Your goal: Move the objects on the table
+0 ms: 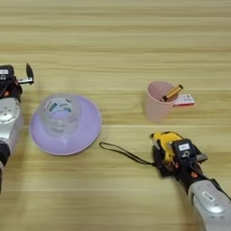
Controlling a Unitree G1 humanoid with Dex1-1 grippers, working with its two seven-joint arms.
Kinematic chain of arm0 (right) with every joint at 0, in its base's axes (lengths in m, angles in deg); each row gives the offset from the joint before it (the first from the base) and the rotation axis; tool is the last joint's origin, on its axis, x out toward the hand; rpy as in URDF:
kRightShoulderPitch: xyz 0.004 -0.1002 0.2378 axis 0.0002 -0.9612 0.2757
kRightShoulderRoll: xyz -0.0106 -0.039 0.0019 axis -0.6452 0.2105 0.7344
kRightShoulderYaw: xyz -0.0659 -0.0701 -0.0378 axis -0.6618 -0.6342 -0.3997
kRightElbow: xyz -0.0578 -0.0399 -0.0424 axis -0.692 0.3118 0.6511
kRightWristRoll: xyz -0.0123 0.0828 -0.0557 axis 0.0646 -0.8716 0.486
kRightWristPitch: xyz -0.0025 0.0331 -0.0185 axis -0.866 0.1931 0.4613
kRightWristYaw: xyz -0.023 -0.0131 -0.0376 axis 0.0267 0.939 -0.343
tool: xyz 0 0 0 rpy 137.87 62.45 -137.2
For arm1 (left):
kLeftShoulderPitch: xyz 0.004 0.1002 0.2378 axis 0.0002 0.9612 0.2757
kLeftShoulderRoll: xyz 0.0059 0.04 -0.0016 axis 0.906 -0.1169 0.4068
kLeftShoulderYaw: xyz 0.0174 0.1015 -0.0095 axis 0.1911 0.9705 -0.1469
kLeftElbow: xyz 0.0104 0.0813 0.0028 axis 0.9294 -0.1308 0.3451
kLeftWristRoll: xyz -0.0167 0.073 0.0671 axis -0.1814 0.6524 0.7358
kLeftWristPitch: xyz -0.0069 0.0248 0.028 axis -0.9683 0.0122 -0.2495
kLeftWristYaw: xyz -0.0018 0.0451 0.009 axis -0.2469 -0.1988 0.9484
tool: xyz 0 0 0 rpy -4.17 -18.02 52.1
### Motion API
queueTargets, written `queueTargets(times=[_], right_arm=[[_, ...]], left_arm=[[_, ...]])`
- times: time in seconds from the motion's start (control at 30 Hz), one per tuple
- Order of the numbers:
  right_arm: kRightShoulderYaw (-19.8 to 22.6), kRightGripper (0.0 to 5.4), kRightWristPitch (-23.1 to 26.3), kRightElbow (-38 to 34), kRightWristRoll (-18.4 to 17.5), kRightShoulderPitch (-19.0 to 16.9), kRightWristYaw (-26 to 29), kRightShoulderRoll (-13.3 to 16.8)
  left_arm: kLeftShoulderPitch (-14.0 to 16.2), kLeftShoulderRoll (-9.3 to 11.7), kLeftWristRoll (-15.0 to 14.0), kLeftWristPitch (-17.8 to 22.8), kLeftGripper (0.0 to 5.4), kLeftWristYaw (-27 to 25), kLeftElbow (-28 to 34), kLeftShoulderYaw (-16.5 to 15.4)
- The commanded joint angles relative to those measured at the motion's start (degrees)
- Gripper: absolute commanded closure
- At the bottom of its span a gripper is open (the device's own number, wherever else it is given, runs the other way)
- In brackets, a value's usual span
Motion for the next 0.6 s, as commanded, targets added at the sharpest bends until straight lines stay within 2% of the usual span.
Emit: queueTargets(times=[0.03,0.27,0.6], right_arm=[[0.22,0.17,-1.38,-1.22,-1.07,0.65,-0.3,-1.01],[1.35,0.02,-4.51,-2.04,-2.25,2.16,-0.86,-2.1],[2.19,0.02,-5.68,0.62,-1.41,5.22,-2.34,-1.98]], left_arm=[[-0.14,-0.03,0.43,0.96,0.0,0.28,-0.27,0.09],[-0.18,0.0,0.48,0.93,0.0,0.23,-0.48,0.12],[-0.15,-0.13,0.47,0.85,0.0,0.17,-0.52,0.17]])
